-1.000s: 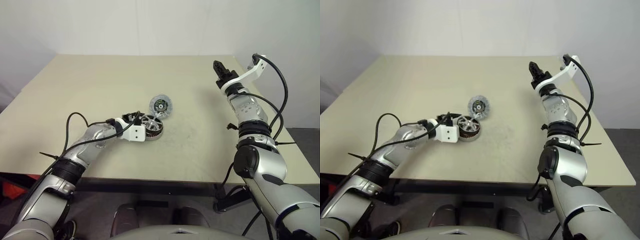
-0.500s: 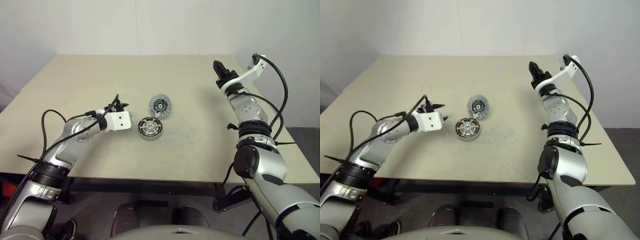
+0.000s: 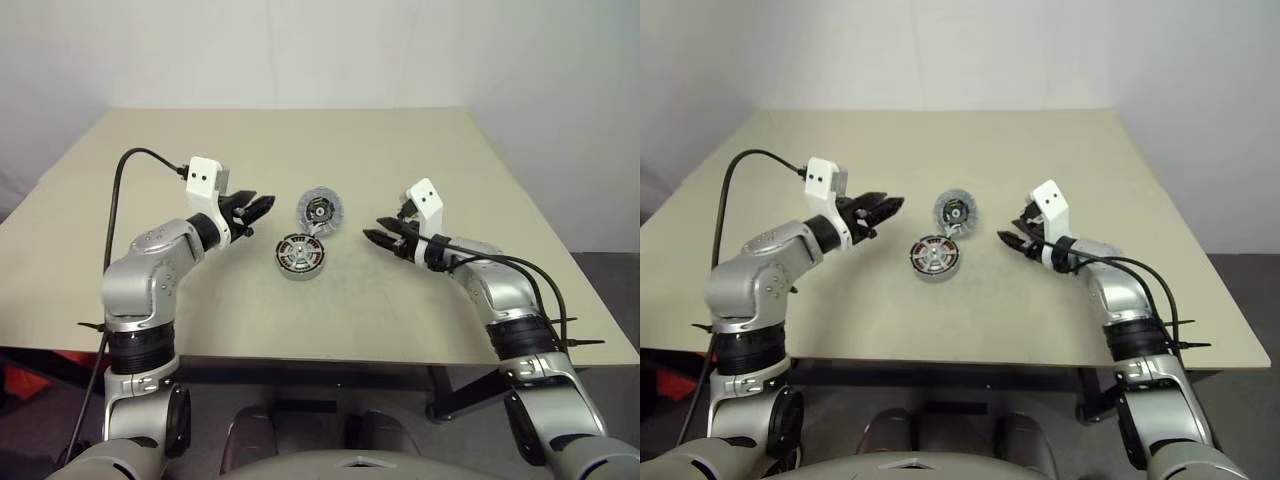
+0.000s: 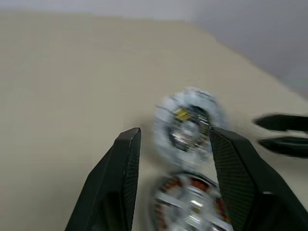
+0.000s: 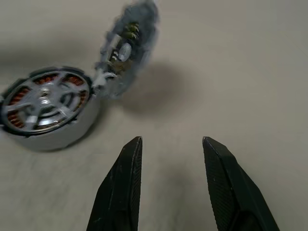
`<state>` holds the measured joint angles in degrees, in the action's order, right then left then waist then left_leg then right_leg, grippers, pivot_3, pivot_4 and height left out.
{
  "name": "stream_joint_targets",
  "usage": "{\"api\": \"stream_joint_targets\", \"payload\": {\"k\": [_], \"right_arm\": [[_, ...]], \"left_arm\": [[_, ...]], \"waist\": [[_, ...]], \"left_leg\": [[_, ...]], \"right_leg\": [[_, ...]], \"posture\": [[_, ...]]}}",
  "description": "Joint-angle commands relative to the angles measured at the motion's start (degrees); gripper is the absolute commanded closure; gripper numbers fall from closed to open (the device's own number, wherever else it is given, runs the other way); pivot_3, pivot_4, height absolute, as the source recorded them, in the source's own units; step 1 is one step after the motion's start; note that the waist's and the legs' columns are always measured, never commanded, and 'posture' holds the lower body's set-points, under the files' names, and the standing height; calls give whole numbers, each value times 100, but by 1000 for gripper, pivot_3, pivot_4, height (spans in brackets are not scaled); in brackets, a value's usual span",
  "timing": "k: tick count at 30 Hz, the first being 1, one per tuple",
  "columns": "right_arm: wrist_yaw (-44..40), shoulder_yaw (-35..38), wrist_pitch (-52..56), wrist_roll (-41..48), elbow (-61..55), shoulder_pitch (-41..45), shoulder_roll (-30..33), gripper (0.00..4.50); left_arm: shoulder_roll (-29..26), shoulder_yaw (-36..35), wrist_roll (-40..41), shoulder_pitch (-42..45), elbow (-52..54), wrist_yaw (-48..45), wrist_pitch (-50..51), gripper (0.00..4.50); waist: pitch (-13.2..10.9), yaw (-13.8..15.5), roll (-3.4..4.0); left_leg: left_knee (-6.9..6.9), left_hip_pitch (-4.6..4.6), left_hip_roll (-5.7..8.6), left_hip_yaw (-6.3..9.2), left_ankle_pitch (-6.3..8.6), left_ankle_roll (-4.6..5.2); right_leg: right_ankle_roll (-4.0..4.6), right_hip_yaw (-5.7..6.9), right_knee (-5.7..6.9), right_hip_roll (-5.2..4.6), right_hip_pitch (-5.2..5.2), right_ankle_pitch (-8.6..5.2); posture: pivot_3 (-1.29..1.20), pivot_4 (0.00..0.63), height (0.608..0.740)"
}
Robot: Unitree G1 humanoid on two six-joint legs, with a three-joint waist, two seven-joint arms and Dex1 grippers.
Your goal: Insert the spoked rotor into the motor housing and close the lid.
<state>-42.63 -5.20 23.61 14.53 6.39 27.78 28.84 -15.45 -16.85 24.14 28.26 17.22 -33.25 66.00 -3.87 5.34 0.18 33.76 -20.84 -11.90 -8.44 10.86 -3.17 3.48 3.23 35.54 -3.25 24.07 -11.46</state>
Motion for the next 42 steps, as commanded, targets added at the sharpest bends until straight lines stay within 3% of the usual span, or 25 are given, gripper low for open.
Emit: {"api": "stream_joint_targets", "payload": {"k": [1,6,10,18,25,28,33,38,42], "right_arm": [[-142,-94,80,-24,-850,199,98,2290],[-188,-228,518,107,-1457,390,-38,2290],[-2,-458,992,256,-1420,578,-685,2290],[282,-899,668,-265,195,948,-1601,2290],[313,-1015,298,-606,1147,1079,-1867,2290],[277,-1080,129,-738,1395,1022,-1882,2876],[280,-1255,-67,-1011,1711,871,-1863,4445],[395,-1134,-157,-1102,1807,966,-1830,4445],[192,-886,25,-835,1232,1250,-1745,4445]], "left_arm": [[-508,-313,619,-50,180,-295,546,2125],[-1265,-115,886,-454,-126,-601,597,2125],[-1671,151,914,-768,-217,-770,455,2125],[-1560,269,976,-767,-141,-414,343,2125],[-1485,253,1065,-976,77,-188,286,2125],[-1512,186,1101,-986,90,-112,267,2099],[-1529,137,1126,-964,43,32,242,2099],[-1573,138,1107,-955,-81,97,158,2099],[-1610,194,1112,-927,-153,98,97,2099]], "waist": [[1,2,-1],[1,20,1],[2,16,0],[1,15,0],[1,1,-1],[1,4,-1],[1,1,-1],[1,1,-1],[0,1,-1]], "left_leg": [[0,4,-2,1,2,4],[4,25,0,2,4,15],[23,19,-1,5,14,31],[27,30,3,8,15,31],[24,41,0,8,9,20],[24,39,0,8,9,19],[24,50,1,8,9,19],[23,98,1,8,21,38],[31,98,1,8,20,38]], "right_leg": [[-1,0,0,4,-1,-1],[-4,0,-1,1,-6,-2],[-4,-1,-2,0,-11,0],[-3,-1,-3,-5,-29,0],[-1,-1,1,-4,-36,2],[22,-1,0,-4,-37,15],[-2,-1,0,-4,-48,1],[-8,-1,-8,-5,-95,-3],[-9,-1,-14,-6,-100,-4]], "posture": [[0,0,740],[0,0,740],[0,0,740],[0,0,740],[0,0,740],[0,0,740],[0,0,740],[0,0,740],[0,0,740]]}}
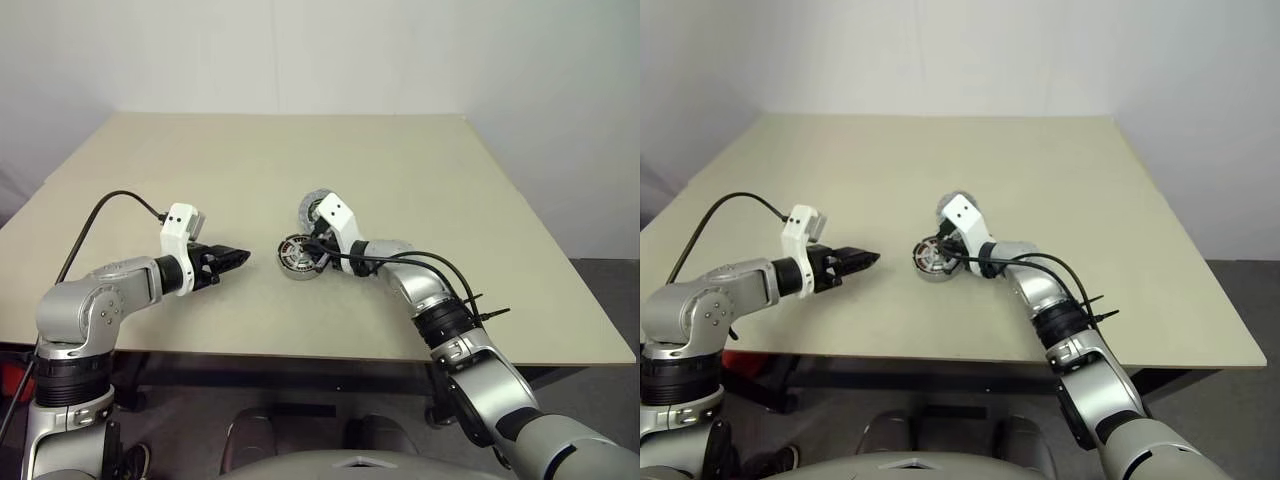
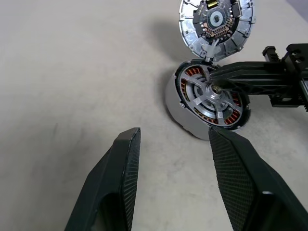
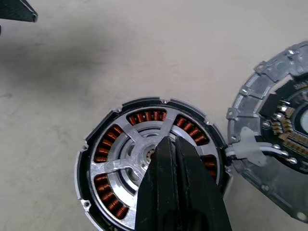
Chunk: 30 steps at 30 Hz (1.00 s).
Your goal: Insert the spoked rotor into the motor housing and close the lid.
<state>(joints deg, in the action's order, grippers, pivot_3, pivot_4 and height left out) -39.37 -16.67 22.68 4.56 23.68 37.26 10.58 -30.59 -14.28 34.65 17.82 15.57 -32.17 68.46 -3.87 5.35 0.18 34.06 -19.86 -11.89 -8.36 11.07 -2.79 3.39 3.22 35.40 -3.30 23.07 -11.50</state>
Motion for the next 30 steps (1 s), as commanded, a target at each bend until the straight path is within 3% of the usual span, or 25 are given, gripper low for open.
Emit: {"api": "stream_joint_targets", "payload": {"k": [1,6,12,19,25,30], "right_arm": [[-179,277,179,204,-622,330,84,4445],[-282,237,409,248,-840,248,-32,4445],[-285,-3,325,5,-189,-140,-86,4445],[-357,297,185,148,-226,106,45,4445],[-1665,459,-272,549,-1376,428,989,4445],[-3236,-298,-1608,-83,-1071,781,2136,4445]], "left_arm": [[-99,-57,66,128,-7,-9,-157,2099],[-97,-11,85,197,-88,0,-206,2099],[-106,-41,87,211,-97,15,-293,2099],[-81,-27,76,255,-165,65,-382,2099],[-41,55,78,310,-242,49,-476,2099],[37,155,92,515,-445,10,-580,2099]], "waist": [[-1,0,-1],[0,-7,-2],[0,2,-2],[0,2,-1],[-4,9,-1],[-2,26,-4]], "left_leg": [[1,-2,-1,0,0,0],[-5,0,-5,0,0,0],[-19,-14,0,0,4,4],[-18,-1,1,-2,4,3],[-6,-13,0,-2,6,6],[-11,-12,-3,-2,8,9]], "right_leg": [[0,0,0,0,0,0],[0,0,3,4,4,0],[12,0,-2,1,12,6],[1,-1,-8,0,1,0],[-1,-1,-11,-1,4,0],[0,1,-8,2,4,1]], "posture": [[0,0,740],[0,0,740],[0,0,740],[0,0,740],[0,0,740],[0,0,740]]}}
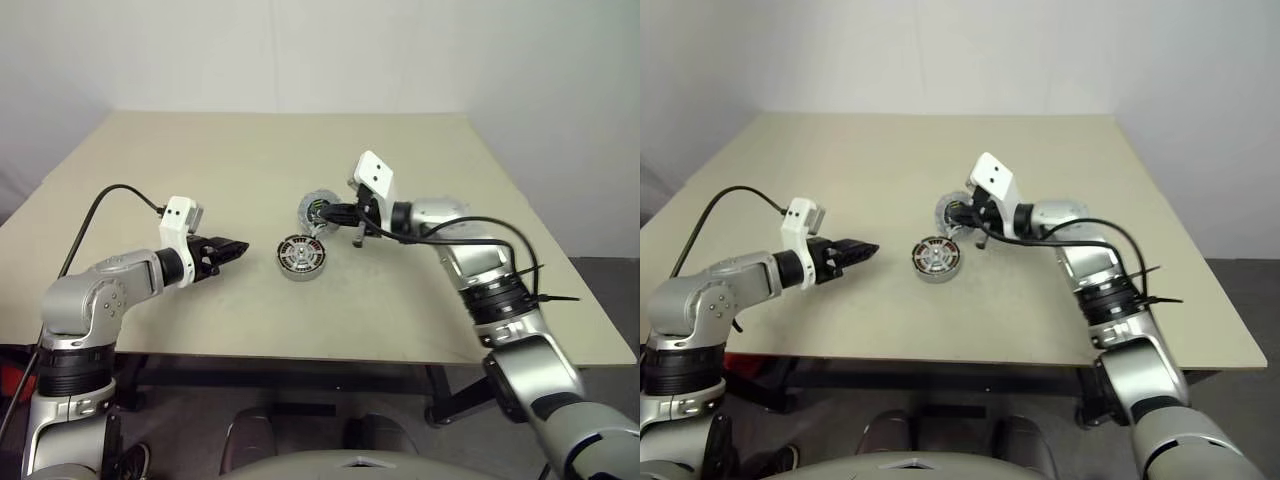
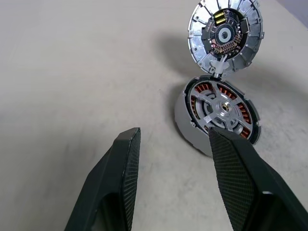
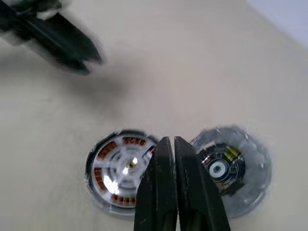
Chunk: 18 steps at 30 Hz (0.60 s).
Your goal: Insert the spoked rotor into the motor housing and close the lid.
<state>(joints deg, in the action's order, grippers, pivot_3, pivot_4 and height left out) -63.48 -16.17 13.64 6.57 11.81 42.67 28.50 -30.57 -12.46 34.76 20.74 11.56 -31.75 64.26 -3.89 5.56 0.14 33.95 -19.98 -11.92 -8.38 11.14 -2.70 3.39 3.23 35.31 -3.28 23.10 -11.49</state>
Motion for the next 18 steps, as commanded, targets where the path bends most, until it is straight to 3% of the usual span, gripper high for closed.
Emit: {"api": "stream_joint_targets", "payload": {"k": [1,2,5,9,18], "right_arm": [[-1013,-447,-873,-319,256,290,386,4445],[-1189,-608,-1168,-462,449,357,423,4445],[-1476,-881,-1717,-749,846,518,347,3859],[-1186,-1069,-2386,-1198,1327,793,22,2549],[-1210,-1144,-2936,-1463,2046,1111,-488,2549]], "left_arm": [[55,-30,96,264,-82,-33,-166,2099],[58,8,74,303,-124,-36,-194,2099],[63,91,29,367,-191,-32,-244,2099],[59,102,38,347,-171,4,-245,2099],[33,57,67,223,-39,77,-198,2099]], "waist": [[0,-2,0],[0,-8,0],[-1,-39,0],[-1,-51,0],[-3,-36,-4]], "left_leg": [[2,-2,1,0,2,4],[2,-5,1,-1,3,5],[6,-12,0,-3,5,8],[13,-17,-2,-3,4,8],[22,-20,-1,-3,9,16]], "right_leg": [[1,0,0,-2,0,0],[2,0,-1,-1,0,1],[3,0,0,-1,4,2],[21,0,13,-1,20,11],[31,0,12,-3,17,16]], "posture": [[0,0,740],[0,0,740],[0,0,740],[0,0,740],[0,0,740]]}}
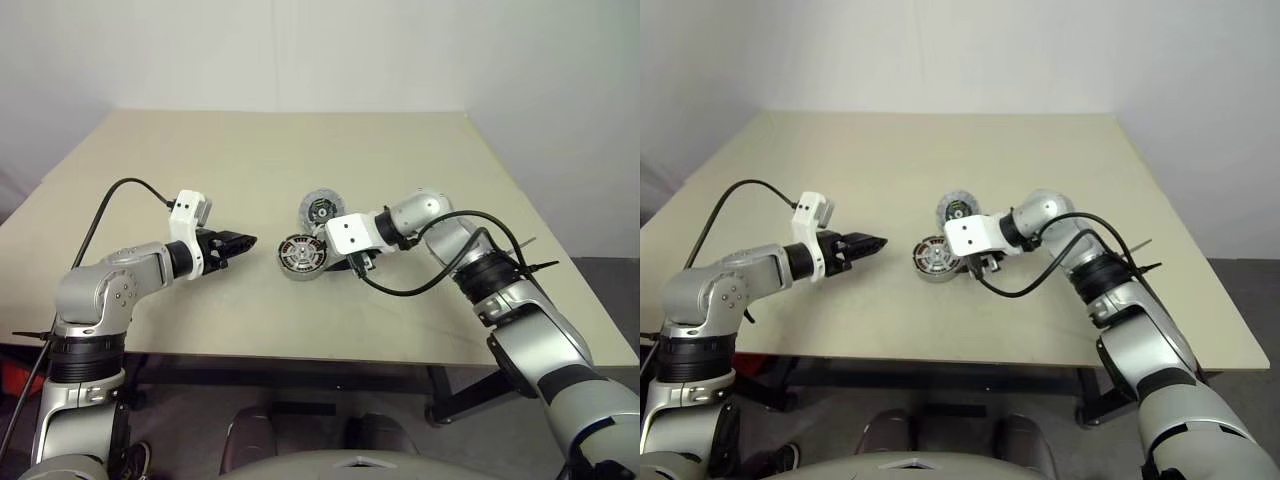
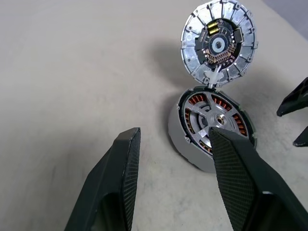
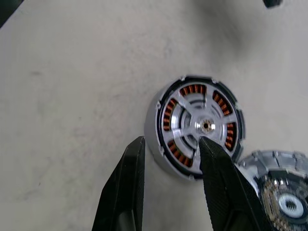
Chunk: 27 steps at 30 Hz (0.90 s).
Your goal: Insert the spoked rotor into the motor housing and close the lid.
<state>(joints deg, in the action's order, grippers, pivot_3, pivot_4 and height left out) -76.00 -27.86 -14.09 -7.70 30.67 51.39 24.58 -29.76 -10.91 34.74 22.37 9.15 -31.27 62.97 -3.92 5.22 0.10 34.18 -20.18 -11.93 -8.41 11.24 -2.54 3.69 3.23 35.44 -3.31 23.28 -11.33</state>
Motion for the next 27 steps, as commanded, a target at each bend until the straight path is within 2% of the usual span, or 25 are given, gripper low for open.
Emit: {"api": "stream_joint_targets", "payload": {"k": [1,13,27], "right_arm": [[94,-14,-260,-131,309,251,-140,2549],[231,-212,-1203,-781,1784,690,-309,2549],[22,-499,-1947,-1230,1938,918,-441,2549]], "left_arm": [[-50,-105,75,60,202,35,-68,2099],[-6,-103,93,-31,271,108,-86,2099],[73,-88,67,-91,250,186,-185,2099]], "waist": [[0,0,0],[-1,-36,-1],[-2,-132,-2]], "left_leg": [[0,0,-1,0,0,-1],[0,0,-1,0,0,-1],[1,1,-1,0,1,1]], "right_leg": [[0,0,0,1,0,0],[6,0,2,0,1,3],[8,0,3,0,0,4]], "posture": [[0,0,740],[0,0,740],[0,0,740]]}}
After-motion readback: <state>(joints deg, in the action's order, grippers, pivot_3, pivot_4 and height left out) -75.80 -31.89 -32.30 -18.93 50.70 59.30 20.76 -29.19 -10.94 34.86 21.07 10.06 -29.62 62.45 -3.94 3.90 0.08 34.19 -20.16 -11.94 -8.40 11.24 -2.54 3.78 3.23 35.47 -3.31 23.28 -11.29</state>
